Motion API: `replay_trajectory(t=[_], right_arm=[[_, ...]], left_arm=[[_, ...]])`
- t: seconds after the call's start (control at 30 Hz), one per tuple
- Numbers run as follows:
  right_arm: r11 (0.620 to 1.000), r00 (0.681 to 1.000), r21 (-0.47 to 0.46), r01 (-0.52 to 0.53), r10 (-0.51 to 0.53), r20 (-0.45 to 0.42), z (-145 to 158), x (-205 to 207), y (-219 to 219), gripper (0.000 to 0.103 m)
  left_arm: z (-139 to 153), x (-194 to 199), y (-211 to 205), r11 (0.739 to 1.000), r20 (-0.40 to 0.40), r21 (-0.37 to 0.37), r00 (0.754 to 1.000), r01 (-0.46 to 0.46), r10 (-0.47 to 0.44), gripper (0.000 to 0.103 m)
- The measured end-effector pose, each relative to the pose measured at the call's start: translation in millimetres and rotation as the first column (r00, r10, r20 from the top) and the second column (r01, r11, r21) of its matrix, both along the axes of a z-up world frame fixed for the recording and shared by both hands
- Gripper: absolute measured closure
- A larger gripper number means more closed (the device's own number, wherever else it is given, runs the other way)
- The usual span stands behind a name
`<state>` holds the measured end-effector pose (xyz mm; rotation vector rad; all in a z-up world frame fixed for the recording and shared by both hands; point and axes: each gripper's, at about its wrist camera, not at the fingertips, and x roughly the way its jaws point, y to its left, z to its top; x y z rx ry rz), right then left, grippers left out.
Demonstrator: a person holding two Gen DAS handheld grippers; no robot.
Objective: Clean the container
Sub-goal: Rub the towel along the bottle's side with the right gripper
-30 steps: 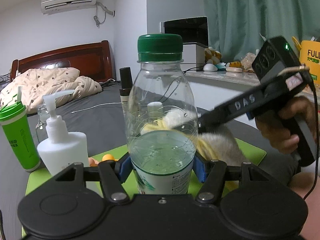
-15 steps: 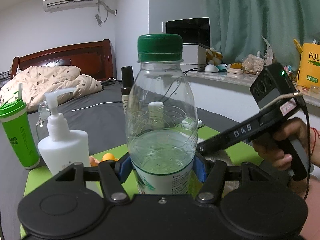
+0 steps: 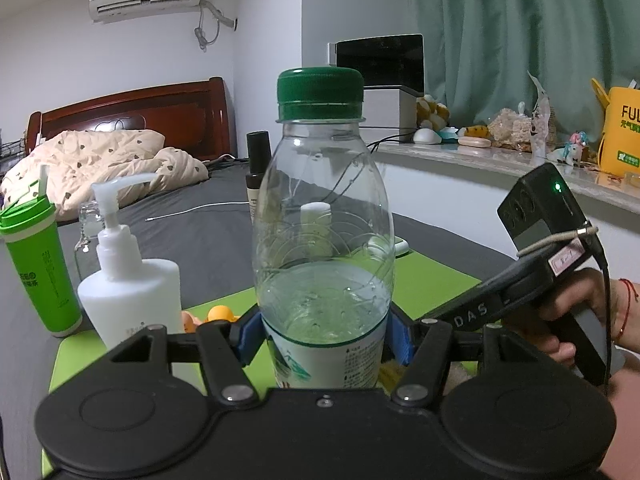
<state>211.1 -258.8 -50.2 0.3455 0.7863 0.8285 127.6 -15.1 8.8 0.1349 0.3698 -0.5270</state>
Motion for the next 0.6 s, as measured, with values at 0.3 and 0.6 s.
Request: replay_trajectory(t=[0.3, 0.6], right_arm=[[0.999, 1.0, -0.052, 0.005, -0.004, 0.004, -10, -7, 7, 0.087], [0.999, 0.992, 0.004, 0.05, -0.05, 0.116, 29, -37, -7, 0.087]], left_arm=[[0, 0, 2, 1.0, -0.005, -0.004, 1.0, -0.011, 0.011, 0.043], [0, 0, 2, 1.0, -0.007, -0.007, 1.0, -0.012, 0.012, 0.043]])
